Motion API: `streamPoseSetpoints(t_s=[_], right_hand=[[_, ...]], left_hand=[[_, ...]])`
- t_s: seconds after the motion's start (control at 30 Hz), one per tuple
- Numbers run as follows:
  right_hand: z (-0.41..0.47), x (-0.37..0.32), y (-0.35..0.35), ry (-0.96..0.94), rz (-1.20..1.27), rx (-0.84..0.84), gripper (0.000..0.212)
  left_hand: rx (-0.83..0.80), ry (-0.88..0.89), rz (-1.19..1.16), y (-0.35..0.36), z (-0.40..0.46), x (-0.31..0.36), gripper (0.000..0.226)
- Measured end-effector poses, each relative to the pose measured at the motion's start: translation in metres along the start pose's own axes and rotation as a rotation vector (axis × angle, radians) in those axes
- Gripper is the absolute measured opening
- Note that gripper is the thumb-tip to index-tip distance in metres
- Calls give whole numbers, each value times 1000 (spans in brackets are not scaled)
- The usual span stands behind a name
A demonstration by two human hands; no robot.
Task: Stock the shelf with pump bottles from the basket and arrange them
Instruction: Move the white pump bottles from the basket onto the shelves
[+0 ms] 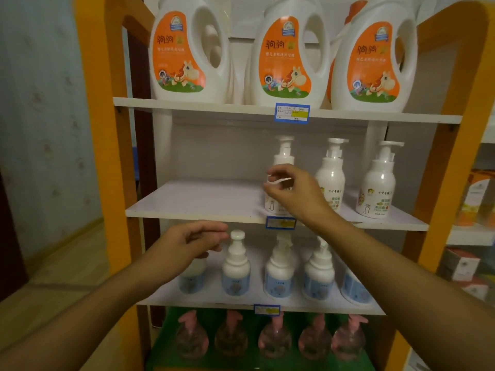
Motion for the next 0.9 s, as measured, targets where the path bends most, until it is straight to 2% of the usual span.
streamPoseSetpoints(t_s=[0.17,0.33,0.5,0.63,0.77,0.9], right_hand=[[-30,-22,30,-35,173,-251,25],[-81,8,75,60,206,-367,13],[-164,60,144,162,177,-555,9],[-230,115,207,259,127,-678,11],[-296,171,259,466,162,-784,6],[-360,222,294,630,99,-920,10]], left_hand=[[28,1,-32,-4,-2,0,23],[-4,-100,-8,-3,-40,-44,27],[-16,-307,7,9,-103,-135,23],[-127,-506,38,27,-153,-225,28],[-175,-646,67,35,-200,-314,29],[-315,-807,171,43,-242,-390,21]])
Point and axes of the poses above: each hand's wrist, its own z-axis towards the middle knuckle, its own y-axis out of the palm, x = y × z, the point moved 2 cm from there along z, towards the middle knuckle, and after that the axes turned 3 degrees about y, right-handed, at the moved point
